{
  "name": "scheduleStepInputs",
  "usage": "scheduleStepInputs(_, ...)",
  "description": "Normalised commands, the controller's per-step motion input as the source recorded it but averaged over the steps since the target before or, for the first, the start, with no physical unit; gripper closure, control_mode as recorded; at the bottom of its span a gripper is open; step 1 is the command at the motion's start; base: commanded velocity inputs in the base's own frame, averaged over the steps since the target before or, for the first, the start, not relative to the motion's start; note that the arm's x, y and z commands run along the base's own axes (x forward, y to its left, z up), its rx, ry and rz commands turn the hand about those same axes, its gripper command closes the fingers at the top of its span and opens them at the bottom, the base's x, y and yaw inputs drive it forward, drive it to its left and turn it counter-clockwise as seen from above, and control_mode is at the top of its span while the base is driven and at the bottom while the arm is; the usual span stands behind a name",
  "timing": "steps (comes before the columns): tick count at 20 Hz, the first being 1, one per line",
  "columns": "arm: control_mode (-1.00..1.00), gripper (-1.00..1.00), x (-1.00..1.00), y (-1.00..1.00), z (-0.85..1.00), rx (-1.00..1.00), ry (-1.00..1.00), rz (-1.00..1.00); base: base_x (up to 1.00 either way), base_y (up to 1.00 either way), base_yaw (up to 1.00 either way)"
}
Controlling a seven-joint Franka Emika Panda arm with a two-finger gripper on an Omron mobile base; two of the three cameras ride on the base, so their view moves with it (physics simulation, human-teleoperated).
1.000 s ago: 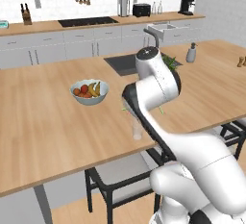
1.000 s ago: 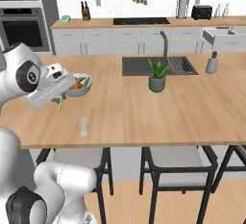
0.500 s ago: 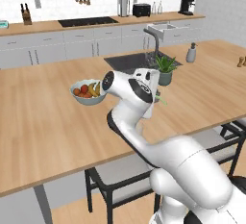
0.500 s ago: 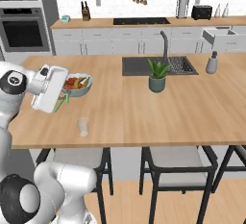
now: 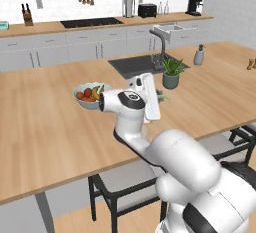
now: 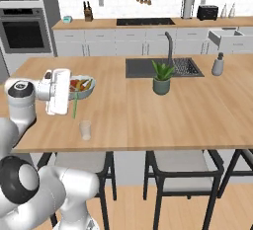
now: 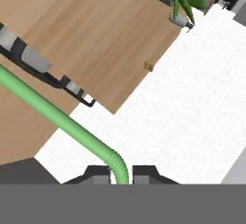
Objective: Take a straw from the drawer in front and place it inside the glass cup on the dining counter.
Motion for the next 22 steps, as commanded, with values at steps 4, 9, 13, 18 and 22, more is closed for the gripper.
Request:
scheduleStepInputs(4,-1.0,1.0,0.4,0.02,-0.2,-0.12,0.33,0.0,0.0,0.0,0.0)
scheduleStepInputs(9,-1.0,1.0,0.23,0.22,-0.35,-0.08,0.27,0.0,0.0,0.0,0.0)
scheduleStepInputs(13,-1.0,1.0,0.26,0.26,-0.21,-0.05,0.05,0.0,0.0,0.0,0.0)
scheduleStepInputs(18,-1.0,1.0,0.33,0.04,-0.18,-0.09,0.0,-0.01,0.0,0.0,0.0)
scheduleStepInputs(22,-1.0,1.0,0.14,0.0,-0.23,-0.11,0.0,-0.02,0.0,0.0,0.0)
